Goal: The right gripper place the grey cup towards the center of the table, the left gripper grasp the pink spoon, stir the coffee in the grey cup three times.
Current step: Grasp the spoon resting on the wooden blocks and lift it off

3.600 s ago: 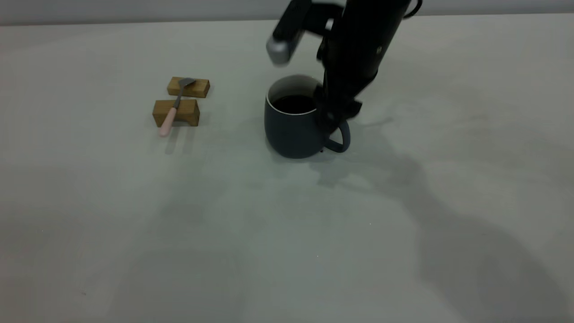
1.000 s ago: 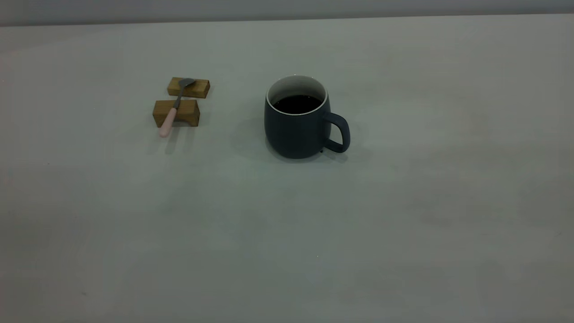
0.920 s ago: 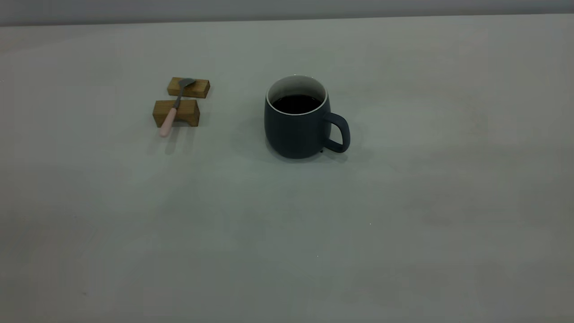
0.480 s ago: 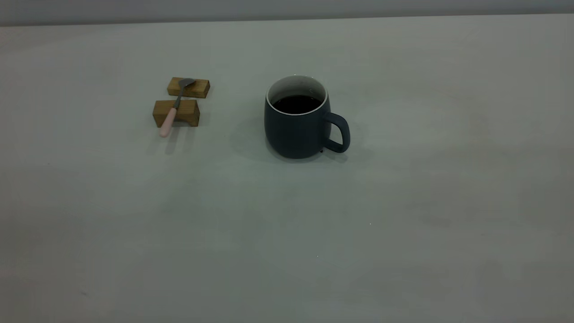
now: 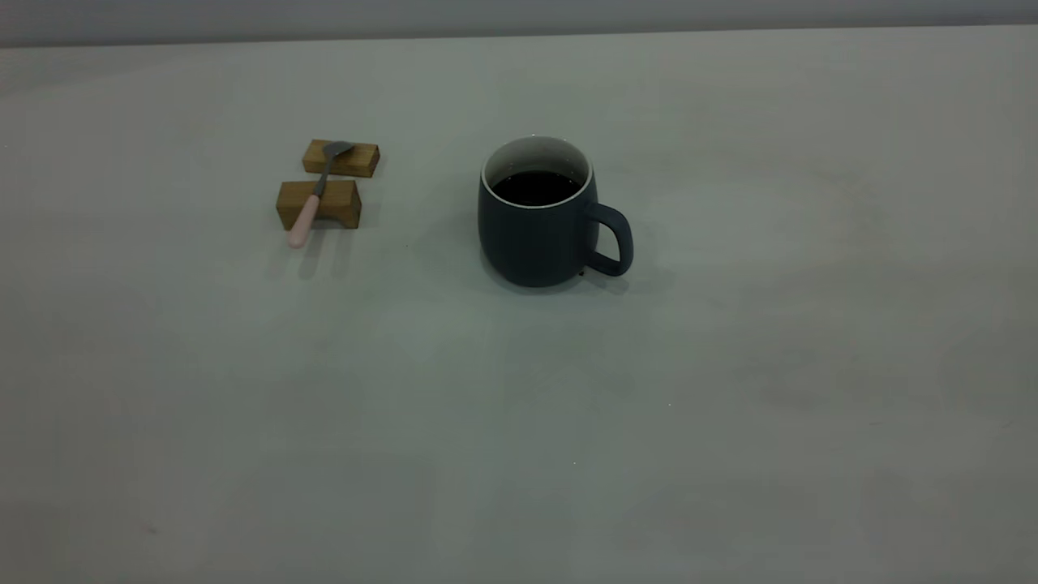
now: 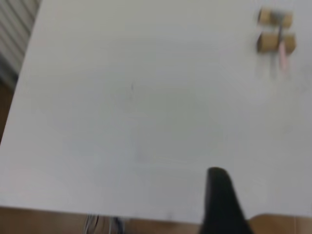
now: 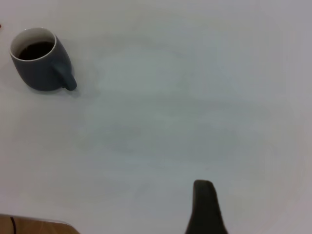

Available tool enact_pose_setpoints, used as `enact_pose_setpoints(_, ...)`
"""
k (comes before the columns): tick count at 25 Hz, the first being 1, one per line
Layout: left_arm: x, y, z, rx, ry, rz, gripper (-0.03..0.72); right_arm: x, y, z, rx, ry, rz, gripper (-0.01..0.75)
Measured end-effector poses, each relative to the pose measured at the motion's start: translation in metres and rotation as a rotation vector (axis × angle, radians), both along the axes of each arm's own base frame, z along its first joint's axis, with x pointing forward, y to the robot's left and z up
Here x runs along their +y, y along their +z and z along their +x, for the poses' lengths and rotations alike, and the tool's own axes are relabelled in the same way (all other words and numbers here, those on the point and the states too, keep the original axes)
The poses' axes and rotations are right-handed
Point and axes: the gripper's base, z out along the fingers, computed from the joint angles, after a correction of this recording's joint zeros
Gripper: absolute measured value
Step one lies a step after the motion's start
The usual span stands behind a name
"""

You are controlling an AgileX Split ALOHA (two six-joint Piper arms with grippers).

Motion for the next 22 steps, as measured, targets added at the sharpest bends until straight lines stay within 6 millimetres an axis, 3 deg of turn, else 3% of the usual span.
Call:
enact_pose_setpoints(4, -0.001, -0.001, 0.063, 0.131, -0.013, 0.002, 0.665, 0.000, 0.000, 0.000, 0.000, -0.001, 0.000, 0.592)
enact_pose_setpoints(8, -0.007, -0.017, 0.128, 0.234, -0.025, -0.067, 0.675, 0.000, 0.000, 0.000, 0.000, -0.003, 0.000, 0.592)
enact_pose_setpoints(15, -0.022, -0.069, 0.221, 0.443, -0.051, -0.141, 0.660, 0.000, 0.000, 0.000, 0.000, -0.003, 0.000, 0.592)
enact_pose_setpoints(22, -0.067, -0.138, 0.290, 0.569, -0.141, -0.107, 0.651, 0.000, 0.000, 0.000, 0.000, -0.003, 0.000, 0.592)
